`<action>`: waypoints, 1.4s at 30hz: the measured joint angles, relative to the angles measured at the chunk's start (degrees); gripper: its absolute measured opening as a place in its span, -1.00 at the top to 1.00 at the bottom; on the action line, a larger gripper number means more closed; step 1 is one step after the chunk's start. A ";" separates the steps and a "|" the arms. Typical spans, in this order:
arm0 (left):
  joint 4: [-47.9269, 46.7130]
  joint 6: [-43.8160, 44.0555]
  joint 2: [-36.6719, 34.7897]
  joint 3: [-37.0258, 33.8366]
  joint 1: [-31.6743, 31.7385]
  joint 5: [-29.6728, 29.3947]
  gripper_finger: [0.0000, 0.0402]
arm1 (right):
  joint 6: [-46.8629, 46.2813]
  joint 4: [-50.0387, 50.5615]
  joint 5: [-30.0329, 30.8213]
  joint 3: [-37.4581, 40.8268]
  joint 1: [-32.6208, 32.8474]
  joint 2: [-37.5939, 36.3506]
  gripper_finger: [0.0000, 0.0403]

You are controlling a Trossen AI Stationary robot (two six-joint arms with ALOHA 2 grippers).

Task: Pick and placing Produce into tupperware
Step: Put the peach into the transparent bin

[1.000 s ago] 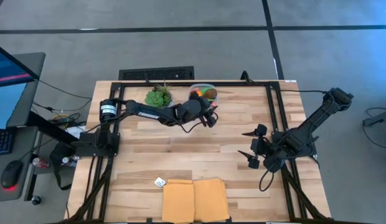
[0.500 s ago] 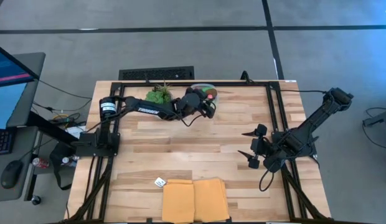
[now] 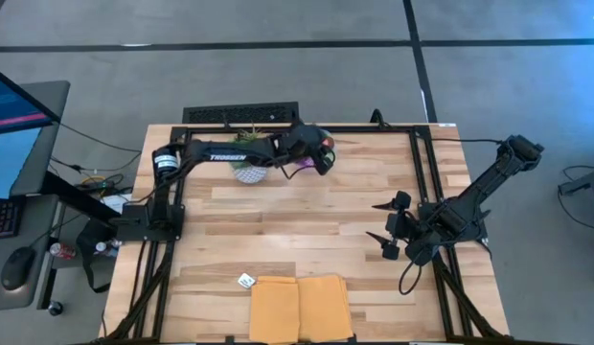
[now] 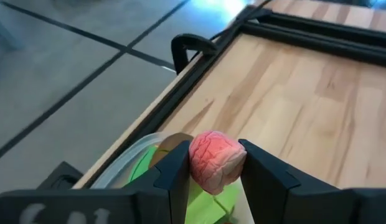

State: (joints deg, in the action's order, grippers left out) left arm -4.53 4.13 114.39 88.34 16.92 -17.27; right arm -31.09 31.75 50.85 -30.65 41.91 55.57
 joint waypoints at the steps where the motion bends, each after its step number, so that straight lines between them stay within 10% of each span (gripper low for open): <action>1: -1.05 -0.72 0.00 0.55 0.42 1.01 0.42 | 0.00 0.00 0.00 0.00 0.00 0.00 -0.94; 13: -7.93 -11.34 0.00 1.98 2.98 10.80 0.42 | -0.44 0.00 0.07 0.02 0.00 0.00 -0.94; 42: -2.34 -16.62 1.46 2.00 4.09 12.39 0.42 | -0.44 -0.05 0.20 0.02 -0.02 0.00 -0.94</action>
State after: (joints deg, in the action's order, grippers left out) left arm -6.87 -12.49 115.85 90.34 21.01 -4.88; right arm -31.53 31.70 51.05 -30.63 41.89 55.57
